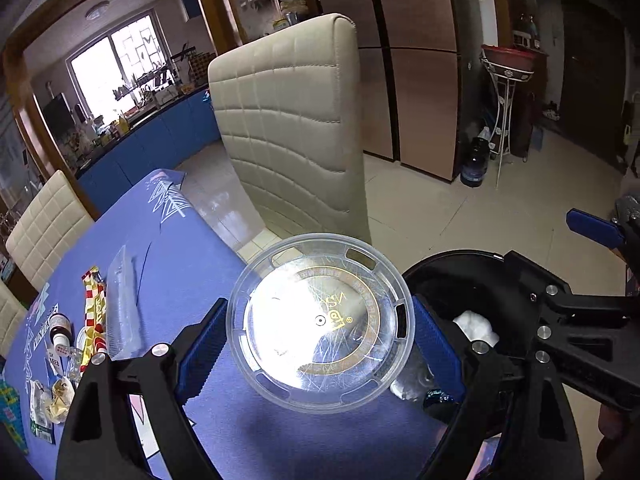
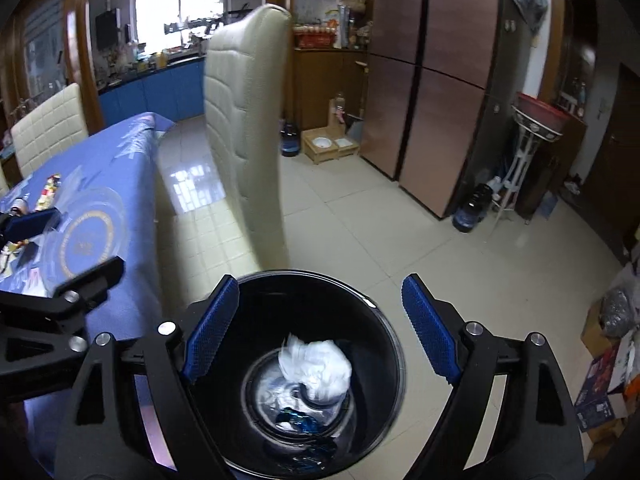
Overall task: Collect trash
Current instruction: 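Open the right tool to drop the tissue while the left tool drops the lid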
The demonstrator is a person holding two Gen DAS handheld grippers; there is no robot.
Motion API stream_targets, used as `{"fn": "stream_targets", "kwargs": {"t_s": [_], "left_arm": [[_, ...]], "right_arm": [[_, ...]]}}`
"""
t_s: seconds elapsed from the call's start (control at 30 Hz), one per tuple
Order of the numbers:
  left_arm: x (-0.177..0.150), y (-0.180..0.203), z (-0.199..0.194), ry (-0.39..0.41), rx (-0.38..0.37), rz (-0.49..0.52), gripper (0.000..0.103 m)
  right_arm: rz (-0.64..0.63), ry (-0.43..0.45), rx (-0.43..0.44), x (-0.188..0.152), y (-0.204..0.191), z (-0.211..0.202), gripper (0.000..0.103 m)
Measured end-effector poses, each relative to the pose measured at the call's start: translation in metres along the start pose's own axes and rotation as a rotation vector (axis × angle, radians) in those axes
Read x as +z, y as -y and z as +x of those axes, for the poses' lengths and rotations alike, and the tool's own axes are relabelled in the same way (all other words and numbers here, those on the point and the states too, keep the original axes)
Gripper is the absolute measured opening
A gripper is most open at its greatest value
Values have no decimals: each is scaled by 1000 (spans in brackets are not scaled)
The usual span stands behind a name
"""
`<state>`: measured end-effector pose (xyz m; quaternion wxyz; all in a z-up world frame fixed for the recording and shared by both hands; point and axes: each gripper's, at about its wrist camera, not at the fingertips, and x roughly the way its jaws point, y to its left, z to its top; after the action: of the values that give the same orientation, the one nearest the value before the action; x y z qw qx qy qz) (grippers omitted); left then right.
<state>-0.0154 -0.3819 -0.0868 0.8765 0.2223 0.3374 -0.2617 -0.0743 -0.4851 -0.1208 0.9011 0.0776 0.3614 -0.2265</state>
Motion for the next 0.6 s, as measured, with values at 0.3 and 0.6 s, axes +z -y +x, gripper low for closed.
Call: {"fn": "stream_targets", "kwargs": {"t_s": [0.3, 0.6], "left_arm": [[8, 25, 0, -2, -23, 30, 86], [15, 52, 0, 6, -66, 60, 87]], "right_arm": [[94, -19, -70, -9, 39, 2, 87], [149, -20, -117, -19, 69, 0, 88]]}}
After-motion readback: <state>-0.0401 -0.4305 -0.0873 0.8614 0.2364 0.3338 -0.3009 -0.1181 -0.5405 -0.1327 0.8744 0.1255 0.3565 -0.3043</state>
